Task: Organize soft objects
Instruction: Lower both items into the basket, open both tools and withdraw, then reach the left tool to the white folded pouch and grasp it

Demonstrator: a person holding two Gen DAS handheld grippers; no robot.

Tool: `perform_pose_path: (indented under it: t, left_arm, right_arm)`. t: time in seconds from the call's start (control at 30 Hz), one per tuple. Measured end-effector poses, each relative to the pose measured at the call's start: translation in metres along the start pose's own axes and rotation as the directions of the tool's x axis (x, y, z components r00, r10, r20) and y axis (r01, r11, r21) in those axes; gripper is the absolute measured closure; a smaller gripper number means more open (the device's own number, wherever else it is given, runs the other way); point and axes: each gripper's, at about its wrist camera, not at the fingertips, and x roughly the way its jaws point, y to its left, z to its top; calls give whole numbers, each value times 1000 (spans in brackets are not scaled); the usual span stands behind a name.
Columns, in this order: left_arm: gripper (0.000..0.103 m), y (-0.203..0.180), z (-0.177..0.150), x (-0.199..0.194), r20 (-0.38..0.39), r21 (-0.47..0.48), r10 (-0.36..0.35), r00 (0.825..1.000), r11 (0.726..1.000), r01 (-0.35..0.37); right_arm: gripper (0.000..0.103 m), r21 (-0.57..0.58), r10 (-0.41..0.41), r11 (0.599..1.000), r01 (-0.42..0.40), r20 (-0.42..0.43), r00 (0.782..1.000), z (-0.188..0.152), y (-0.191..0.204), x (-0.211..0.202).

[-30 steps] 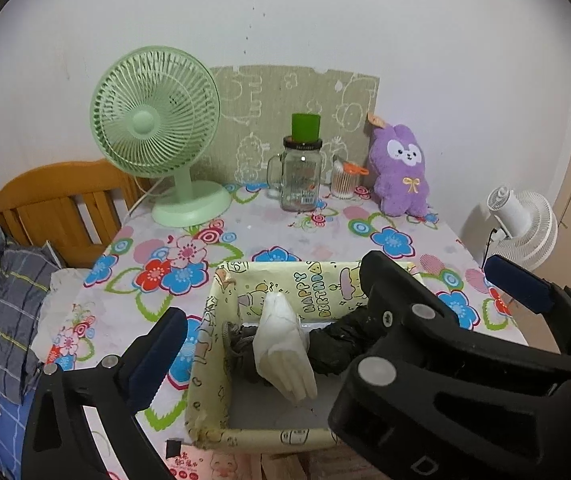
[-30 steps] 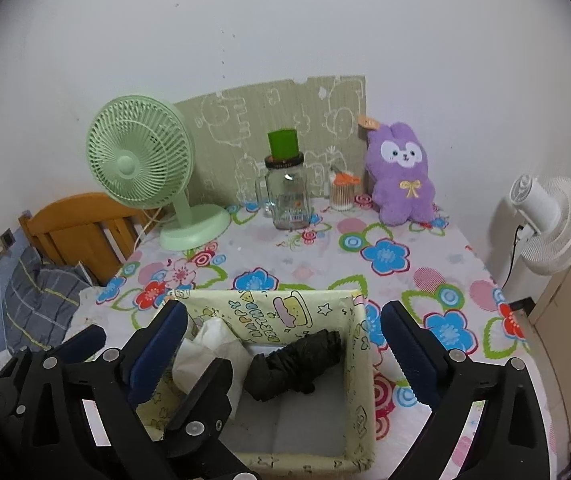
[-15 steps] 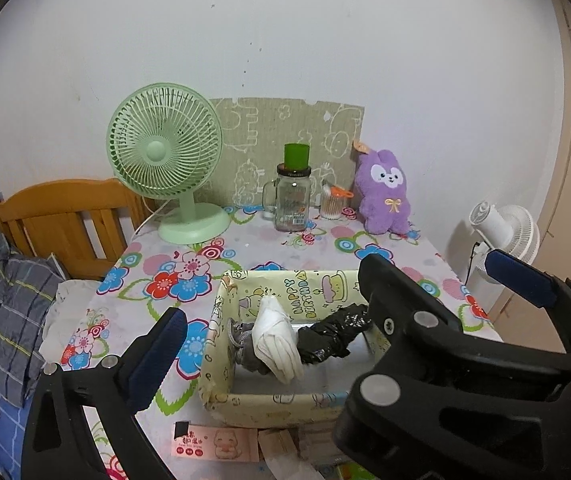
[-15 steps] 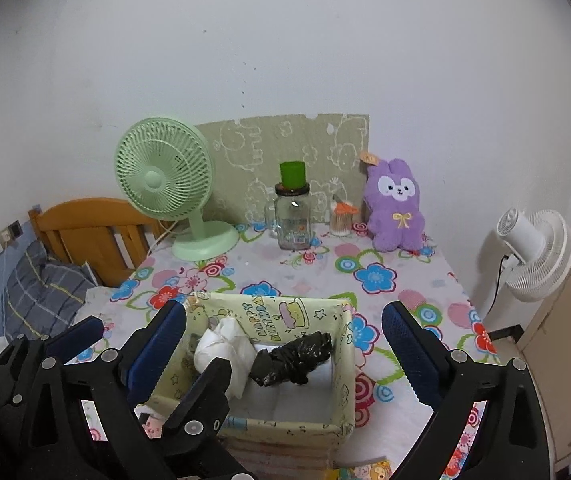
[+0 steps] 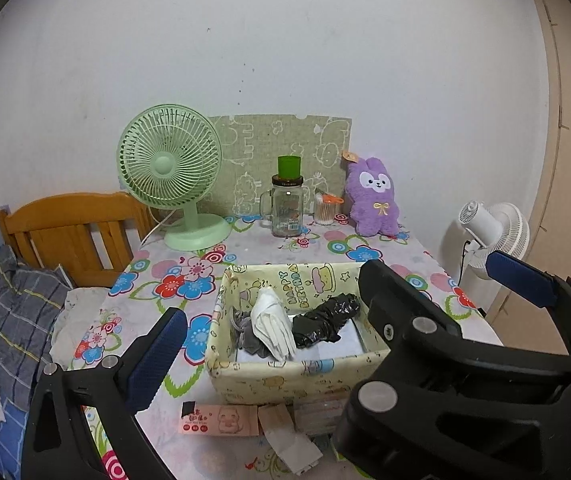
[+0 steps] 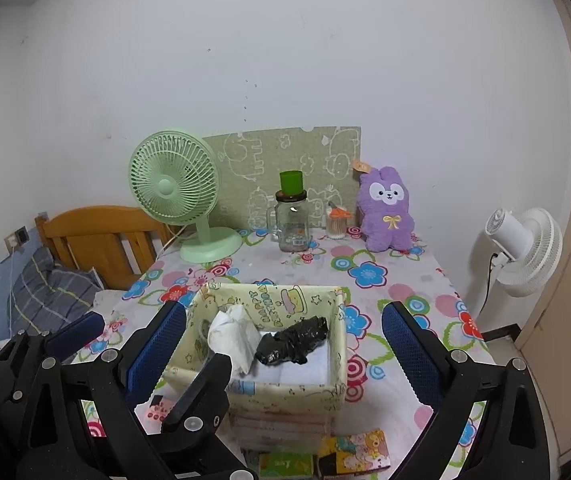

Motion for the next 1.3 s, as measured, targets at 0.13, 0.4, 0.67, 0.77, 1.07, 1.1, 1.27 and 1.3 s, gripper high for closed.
perform_pose_path:
  t: [0.13, 0.4, 0.67, 0.77, 1.07, 1.1, 1.27, 1.3]
  left_arm:
    - [0, -3, -8, -7, 6, 3, 5, 1000, 1000, -5]
    - [0, -5, -25, -13, 8, 4, 8, 1000, 1000, -8]
    - [1, -1, -48, -9, -4, 5, 21, 1000, 1000, -21]
    - [1, 1, -58, -7, -8, 2, 33, 999, 999, -33]
    - [2, 6, -84, 0, -30, -6, 68, 997, 998, -68]
    - [2, 7, -87, 2, -35, -9, 68, 997, 998, -68]
    - [2, 9, -103, 8, -55, -16, 62, 997, 998, -63]
    - [3, 8, -105, 10, -60, -16, 60, 996, 998, -61]
  right_arm:
    - [3, -3, 5, 1000, -5, -4, 1000, -7, -1, -7]
    - [3, -4, -2, 1000, 2, -8, 1000, -22, -1, -13]
    - [3, -5, -8, 1000, 8, -29, 1000, -47, 2, -10]
    - [4, -7, -6, 1000, 6, -38, 999, -57, 4, -6]
    - [4, 4, 23, 1000, -23, -77, 997, -87, 8, 5]
    - [4, 6, 21, 1000, -21, -78, 997, -89, 8, 6]
    - [5, 13, 18, 1000, -17, -88, 996, -104, 8, 10]
    - [5, 13, 17, 1000, -16, -92, 996, -108, 8, 12]
